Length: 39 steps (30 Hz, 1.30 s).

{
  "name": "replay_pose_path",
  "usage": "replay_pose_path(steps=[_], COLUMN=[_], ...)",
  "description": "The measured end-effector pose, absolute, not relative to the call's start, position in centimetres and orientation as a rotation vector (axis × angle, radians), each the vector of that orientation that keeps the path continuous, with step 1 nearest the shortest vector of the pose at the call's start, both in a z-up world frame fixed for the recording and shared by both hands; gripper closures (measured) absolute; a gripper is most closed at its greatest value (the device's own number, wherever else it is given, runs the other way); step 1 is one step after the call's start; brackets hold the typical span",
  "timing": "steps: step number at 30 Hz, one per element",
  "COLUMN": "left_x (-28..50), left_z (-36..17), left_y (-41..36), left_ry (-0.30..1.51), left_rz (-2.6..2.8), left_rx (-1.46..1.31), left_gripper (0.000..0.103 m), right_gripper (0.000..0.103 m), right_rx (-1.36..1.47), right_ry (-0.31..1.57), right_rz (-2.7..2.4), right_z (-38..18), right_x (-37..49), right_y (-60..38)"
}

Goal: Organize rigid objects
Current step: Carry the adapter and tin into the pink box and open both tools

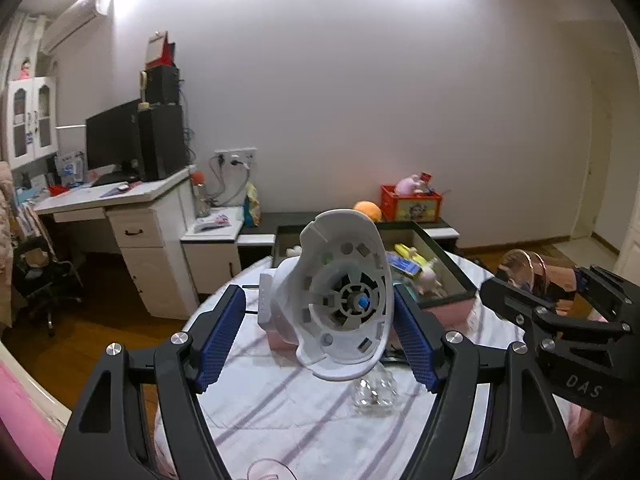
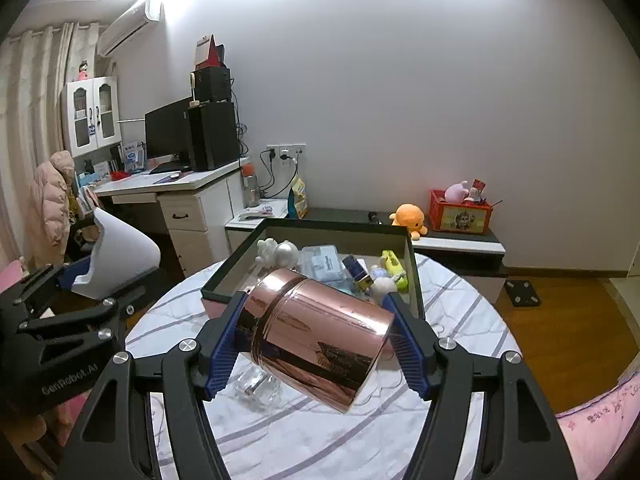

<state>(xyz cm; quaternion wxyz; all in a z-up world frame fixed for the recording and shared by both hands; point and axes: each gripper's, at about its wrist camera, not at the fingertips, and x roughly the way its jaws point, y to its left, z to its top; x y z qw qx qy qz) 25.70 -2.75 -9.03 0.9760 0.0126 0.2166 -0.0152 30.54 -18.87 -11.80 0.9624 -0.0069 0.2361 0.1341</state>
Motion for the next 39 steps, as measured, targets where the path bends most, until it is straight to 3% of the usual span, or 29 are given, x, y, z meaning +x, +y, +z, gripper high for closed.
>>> replay_pose_path(steps=[15,29,39], left_x=[33.8,45.9,48.1], left_z=[-9.1,-14.1,-17.9], left_y=[-3.1,-2.9,-3.1], left_ry=[0.393,0.588,0.687], left_rz=[0.053,0.012,0.018], left_rx=[0.057,0.049,0.07], left_gripper=[0.028,0.028,0.028], right_gripper=[0.034,0.034,0.034], right_rx=[-0.042,-0.038,-0.039], right_ry=[0.497,0.646,0.758], right_rz=[0.282,0.291,0.292], right_z=[-13.0,-16.9,-20.4], right_x=[37.5,47.8,49.8], right_y=[-18.2,-17.3,-17.2])
